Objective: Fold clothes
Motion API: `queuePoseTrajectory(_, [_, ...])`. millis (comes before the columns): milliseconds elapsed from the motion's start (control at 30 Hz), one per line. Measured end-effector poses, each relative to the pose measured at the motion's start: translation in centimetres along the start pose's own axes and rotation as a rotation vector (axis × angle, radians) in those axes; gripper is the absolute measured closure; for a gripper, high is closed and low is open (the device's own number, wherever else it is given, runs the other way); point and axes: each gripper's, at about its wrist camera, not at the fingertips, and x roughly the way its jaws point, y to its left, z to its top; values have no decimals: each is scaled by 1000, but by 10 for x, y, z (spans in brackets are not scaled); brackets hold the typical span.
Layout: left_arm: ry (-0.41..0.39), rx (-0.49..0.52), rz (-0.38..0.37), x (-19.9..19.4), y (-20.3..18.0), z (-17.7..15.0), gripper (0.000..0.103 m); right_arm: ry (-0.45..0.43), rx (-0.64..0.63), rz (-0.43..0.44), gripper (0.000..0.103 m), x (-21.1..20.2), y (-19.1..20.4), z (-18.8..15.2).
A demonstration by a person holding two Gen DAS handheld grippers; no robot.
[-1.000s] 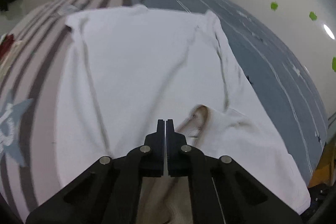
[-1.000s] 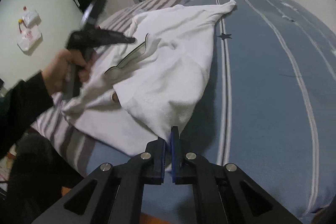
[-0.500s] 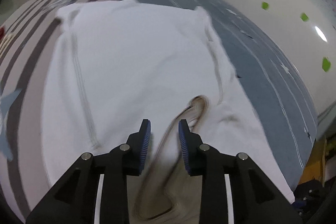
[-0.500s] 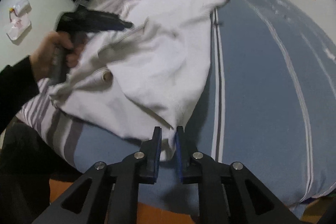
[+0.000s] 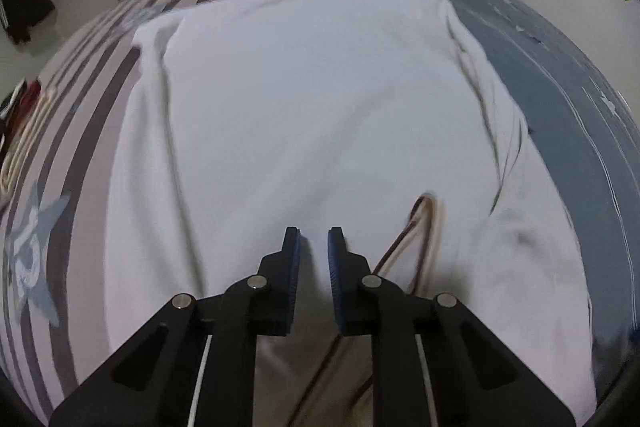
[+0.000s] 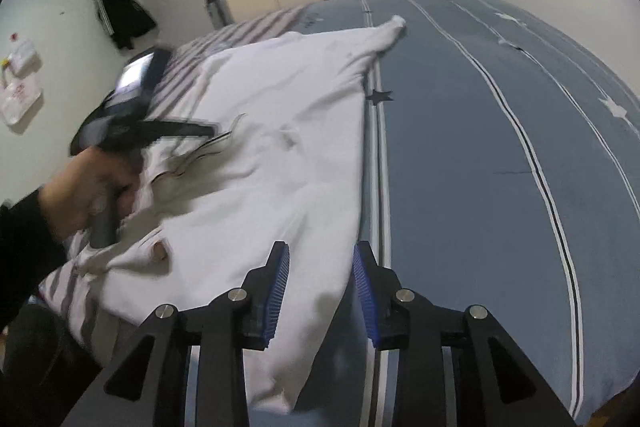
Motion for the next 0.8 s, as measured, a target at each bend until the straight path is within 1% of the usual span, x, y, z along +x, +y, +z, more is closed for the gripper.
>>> queuePoseTrajectory(67, [-16, -18, -13, -18, 14, -12, 89, -10, 18, -39, 71, 4, -5, 10])
queuePoseTrajectory(100, [-40, -19, -13, -32, 23, -20, 89, -16, 27, -58, 64, 7, -7, 15])
queuePoseTrajectory(133, [-68, -18, -12, -47, 32, -28, 87, -24, 36, -78, 60, 8, -10, 21])
queuePoseTrajectory(200, [-118, -22, -2, -72, 51, -39, 81, -56, 73, -105, 52, 9, -19, 36])
queuePoseTrajectory(267, [-188, -45, 25, -95, 79, -51, 75, -84, 116, -118, 50, 14, -28, 55])
queuePoseTrajectory(300, [-218, -74, 37, -105, 94, -55, 73, -97, 132, -134, 48, 18, -33, 66])
queuePoseTrajectory(333, [-239, -118, 35, -111, 111, -55, 67, -109, 143, -147, 46, 23, -36, 78])
queuePoseTrajectory(367, [-250, -153, 27, -107, 127, -47, 66, -122, 137, -156, 43, 34, -38, 94])
queuePoseTrajectory(433, [-268, -216, 9, -94, 156, -29, 66, -152, 103, -170, 42, 65, -39, 130])
queuePoseTrajectory(500, [-279, -237, -14, -75, 181, 0, 66, -182, 68, -184, 41, 96, -39, 167])
queuePoseTrajectory(600, [-284, -278, -79, -31, 214, 66, 66, -226, 16, -205, 41, 143, -40, 222])
queuePoseTrajectory(667, [-275, -306, -83, -6, 231, 99, 66, -244, -1, -206, 41, 180, -46, 257])
queuePoseTrajectory(733, [-263, -334, -82, 19, 248, 130, 66, -262, 17, -199, 41, 205, -54, 280])
queuePoseTrajectory(800, [-252, -363, -81, 43, 265, 161, 66, -230, 33, -198, 41, 223, -61, 296])
